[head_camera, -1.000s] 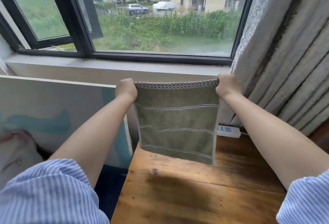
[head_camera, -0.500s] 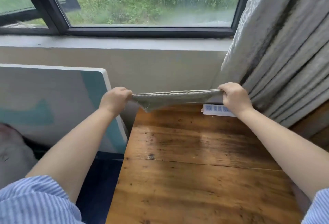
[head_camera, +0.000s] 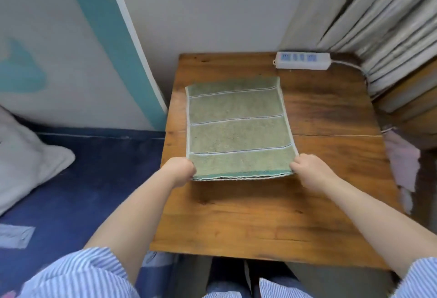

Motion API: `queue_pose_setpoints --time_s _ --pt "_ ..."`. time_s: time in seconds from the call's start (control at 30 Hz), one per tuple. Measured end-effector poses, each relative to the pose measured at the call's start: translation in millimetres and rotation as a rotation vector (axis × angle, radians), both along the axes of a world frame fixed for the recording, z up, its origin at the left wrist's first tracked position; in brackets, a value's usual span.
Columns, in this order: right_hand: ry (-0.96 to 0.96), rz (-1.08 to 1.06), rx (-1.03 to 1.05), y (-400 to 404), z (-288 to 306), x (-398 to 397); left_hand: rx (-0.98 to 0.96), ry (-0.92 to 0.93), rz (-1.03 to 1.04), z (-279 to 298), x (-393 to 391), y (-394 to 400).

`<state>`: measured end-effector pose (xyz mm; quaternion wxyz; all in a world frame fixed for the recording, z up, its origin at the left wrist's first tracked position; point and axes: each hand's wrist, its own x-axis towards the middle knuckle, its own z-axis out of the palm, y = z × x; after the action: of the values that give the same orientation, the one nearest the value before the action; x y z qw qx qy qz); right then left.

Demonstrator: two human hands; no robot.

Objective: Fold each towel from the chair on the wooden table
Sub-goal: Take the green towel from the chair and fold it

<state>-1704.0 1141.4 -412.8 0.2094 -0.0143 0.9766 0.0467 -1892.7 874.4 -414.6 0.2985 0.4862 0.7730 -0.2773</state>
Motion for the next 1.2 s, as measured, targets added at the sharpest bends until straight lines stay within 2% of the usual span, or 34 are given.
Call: queue_pose_setpoints --time_s 0.2,0.33,0.43,0.63,0.83,0.97,1.13,1.2 --pt "0.000 0.035 -0.022 -36 -29 34 -0.037 -0.042 -0.010 -32 27 -27" --pt "-0.364 -0.022 -0.024 -46 -46 41 -0.121 -0.100 -0.060 -47 41 -36" --pt "-0.464 -0.035 -0.048 -44 -45 28 -0.119 -0.138 -0.030 -45 37 -34" --pt "-0.244 0.007 -0.071 -19 -41 -22 0.011 -0.041 0.119 -32 1 5" --pt "-0.027 -0.108 -0.137 7 -51 -101 0.231 0.132 0.398 -25 -47 67" --pt "0.052 -0.261 -0.254 14 -68 -142 0.407 0.087 0.517 -42 -71 98" --pt "0.030 -0.243 -0.239 24 -96 -176 0.539 -0.113 0.667 -78 -91 127" --pt "0.013 -0.241 -0.239 33 -107 -183 0.556 -0.112 0.656 -93 -100 132"
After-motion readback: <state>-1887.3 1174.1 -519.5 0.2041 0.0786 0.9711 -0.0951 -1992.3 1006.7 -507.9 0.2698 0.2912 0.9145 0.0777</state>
